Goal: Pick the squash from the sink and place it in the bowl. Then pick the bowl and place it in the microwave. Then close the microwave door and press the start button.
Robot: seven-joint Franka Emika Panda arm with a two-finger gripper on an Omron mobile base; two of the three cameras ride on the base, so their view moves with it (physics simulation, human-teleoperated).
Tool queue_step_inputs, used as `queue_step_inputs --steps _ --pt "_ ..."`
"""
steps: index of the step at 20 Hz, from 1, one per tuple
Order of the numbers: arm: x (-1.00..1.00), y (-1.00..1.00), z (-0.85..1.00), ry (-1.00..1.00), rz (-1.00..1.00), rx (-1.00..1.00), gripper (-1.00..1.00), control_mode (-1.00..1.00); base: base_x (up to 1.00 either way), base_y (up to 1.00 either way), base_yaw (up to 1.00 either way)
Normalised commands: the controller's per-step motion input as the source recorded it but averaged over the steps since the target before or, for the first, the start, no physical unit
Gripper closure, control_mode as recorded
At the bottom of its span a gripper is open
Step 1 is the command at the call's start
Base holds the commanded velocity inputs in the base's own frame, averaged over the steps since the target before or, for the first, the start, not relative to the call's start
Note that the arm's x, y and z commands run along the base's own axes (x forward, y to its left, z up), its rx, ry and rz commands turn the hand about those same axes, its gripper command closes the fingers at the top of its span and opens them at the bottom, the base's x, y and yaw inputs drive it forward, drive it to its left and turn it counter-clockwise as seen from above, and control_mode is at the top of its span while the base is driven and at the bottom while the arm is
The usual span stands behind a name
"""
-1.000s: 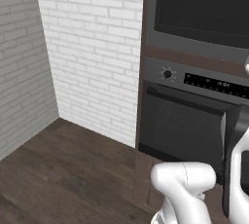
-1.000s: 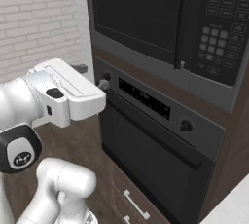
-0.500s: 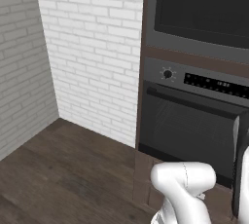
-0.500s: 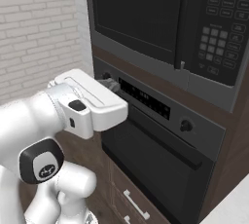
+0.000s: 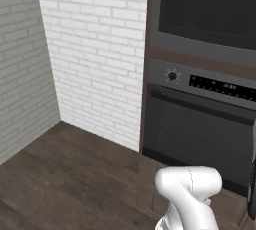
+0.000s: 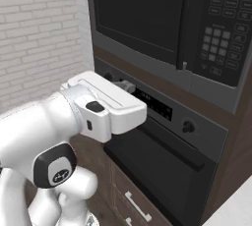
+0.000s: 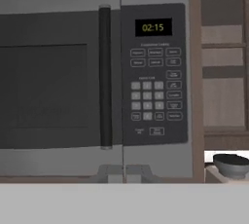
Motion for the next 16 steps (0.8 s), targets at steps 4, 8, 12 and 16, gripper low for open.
queue_step_inputs --steps 4,8,12,16 --pt "0.00 -0.19 0.00 0.00 0.00 0.00 1.00 -1.00 0.00 0.00 0.00" --pt "0.11 -0.04 0.00 0.03 0.00 0.00 1.00 -1.00 0.00 0.00 0.00" --pt "0.20 -0.06 0.00 0.07 0.00 0.00 1.00 -1.00 0.00 0.00 0.00" --pt "0.01 -0.13 0.00 0.09 0.00 0.00 1.00 -1.00 0.00 0.00 0.00"
